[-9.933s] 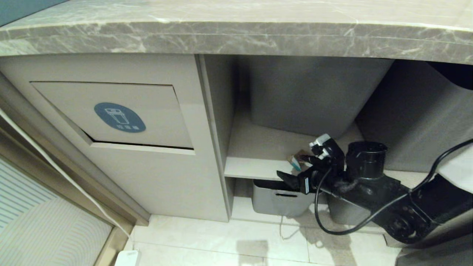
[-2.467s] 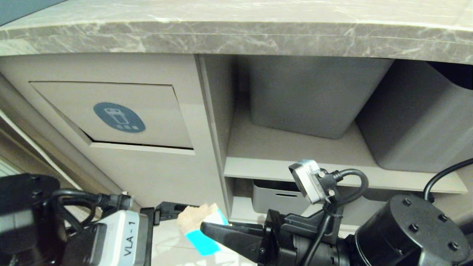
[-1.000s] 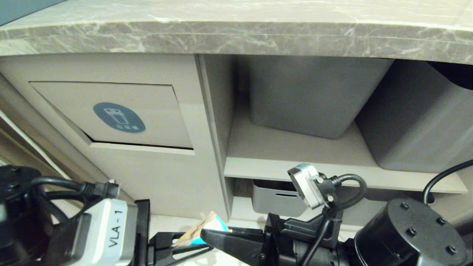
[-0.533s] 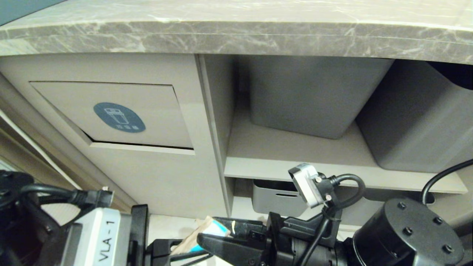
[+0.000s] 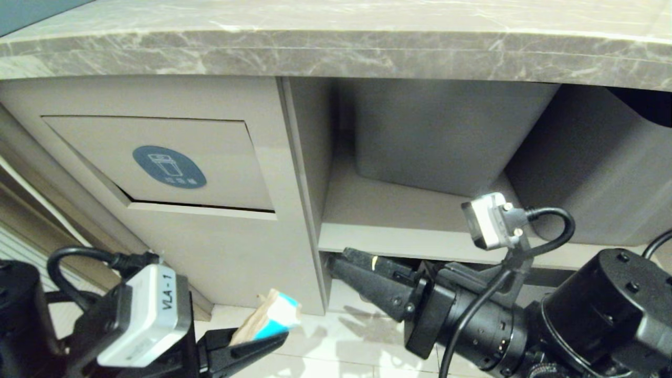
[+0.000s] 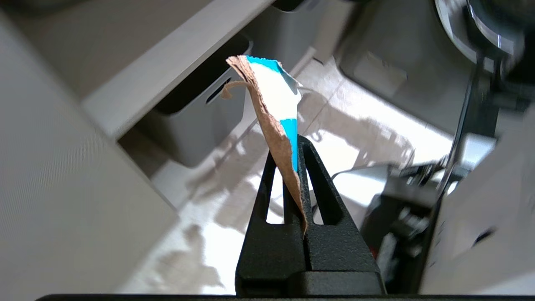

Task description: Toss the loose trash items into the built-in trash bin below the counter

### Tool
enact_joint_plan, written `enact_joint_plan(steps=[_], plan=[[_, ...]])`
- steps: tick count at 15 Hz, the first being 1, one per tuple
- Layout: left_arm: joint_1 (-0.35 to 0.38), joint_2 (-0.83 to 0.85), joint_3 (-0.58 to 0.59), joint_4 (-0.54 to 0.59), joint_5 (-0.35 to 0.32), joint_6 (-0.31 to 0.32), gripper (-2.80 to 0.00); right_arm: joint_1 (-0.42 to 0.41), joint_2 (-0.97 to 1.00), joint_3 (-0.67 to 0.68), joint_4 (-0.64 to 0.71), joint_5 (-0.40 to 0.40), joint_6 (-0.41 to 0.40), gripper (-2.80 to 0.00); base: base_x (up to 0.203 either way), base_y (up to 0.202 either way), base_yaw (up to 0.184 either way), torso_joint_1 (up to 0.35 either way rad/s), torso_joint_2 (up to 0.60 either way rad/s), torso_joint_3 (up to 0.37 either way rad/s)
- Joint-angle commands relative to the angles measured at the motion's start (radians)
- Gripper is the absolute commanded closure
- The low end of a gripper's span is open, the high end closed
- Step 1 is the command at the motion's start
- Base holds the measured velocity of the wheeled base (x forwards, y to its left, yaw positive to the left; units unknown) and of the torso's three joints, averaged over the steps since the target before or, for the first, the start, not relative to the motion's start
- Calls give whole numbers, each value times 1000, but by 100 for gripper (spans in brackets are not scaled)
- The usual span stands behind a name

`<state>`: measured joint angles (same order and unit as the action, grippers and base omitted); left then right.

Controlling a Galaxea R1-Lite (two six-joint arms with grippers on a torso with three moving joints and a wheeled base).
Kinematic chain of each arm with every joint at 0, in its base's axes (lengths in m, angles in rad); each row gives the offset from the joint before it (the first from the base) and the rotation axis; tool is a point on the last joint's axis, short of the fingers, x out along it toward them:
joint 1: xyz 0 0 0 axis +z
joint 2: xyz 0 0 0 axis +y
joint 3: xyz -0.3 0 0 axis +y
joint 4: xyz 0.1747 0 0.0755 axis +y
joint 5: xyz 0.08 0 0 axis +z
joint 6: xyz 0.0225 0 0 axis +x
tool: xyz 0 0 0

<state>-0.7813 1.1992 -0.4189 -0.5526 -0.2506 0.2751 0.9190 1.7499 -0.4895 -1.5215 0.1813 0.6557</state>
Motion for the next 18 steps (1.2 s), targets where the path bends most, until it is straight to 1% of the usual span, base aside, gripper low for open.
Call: enact_joint_plan(steps=[1, 2, 3, 5, 6, 8, 9, 12, 14, 15, 16, 17, 18], plan=[[3, -24, -8, -3, 65, -142, 0, -80, -41, 10, -9, 3, 5, 0, 0, 0, 0, 0, 0, 0], [5, -27, -8, -4, 87, -175, 0, -115, -57, 13, -9, 2, 5, 0, 0, 0, 0, 0, 0, 0], [13, -34, -1, -4, 124, -236, 0, -139, -79, 22, -9, 1, 0, 0, 0, 0, 0, 0, 0, 0], [21, -51, 12, -4, 156, -305, 0, -144, -119, 75, -9, -4, -19, 0, 0, 0, 0, 0, 0, 0], [22, -53, 15, -4, 157, -324, 0, -145, -146, 107, -9, -7, -39, 0, 0, 0, 0, 0, 0, 0], [34, -58, 14, -3, 160, -386, 0, -160, -226, 167, -9, -41, -55, 0, 0, 0, 0, 0, 0, 0], [42, -59, 16, -3, 159, -397, 0, -196, -277, 217, -9, -56, -64, 0, 0, 0, 0, 0, 0, 0], [47, -94, 45, -3, 157, -404, 0, -407, -439, 363, -9, -78, -77, 0, 0, 0, 0, 0, 0, 0], [50, -112, 58, -2, 156, -470, 0, -544, -573, 450, -3, -101, -88, 0, 0, 0, 0, 0, 0, 0], [50, -121, 61, -1, 157, -496, 0, -597, -644, 465, 35, -114, -99, 0, 0, 0, 0, 0, 0, 0], [50, -134, 65, -1, 157, -513, 0, -649, -711, 474, 106, -123, -114, 0, 0, 0, 0, 0, 0, 0], [50, -145, 66, 1, 158, -543, 0, -713, -770, 481, 225, -130, -146, 0, 0, 0, 0, 0, 0, 0], [60, -157, 65, 4, 160, -551, 0, -760, -815, 485, 359, -134, -205, 0, 0, 0, 0, 0, 0, 0]])
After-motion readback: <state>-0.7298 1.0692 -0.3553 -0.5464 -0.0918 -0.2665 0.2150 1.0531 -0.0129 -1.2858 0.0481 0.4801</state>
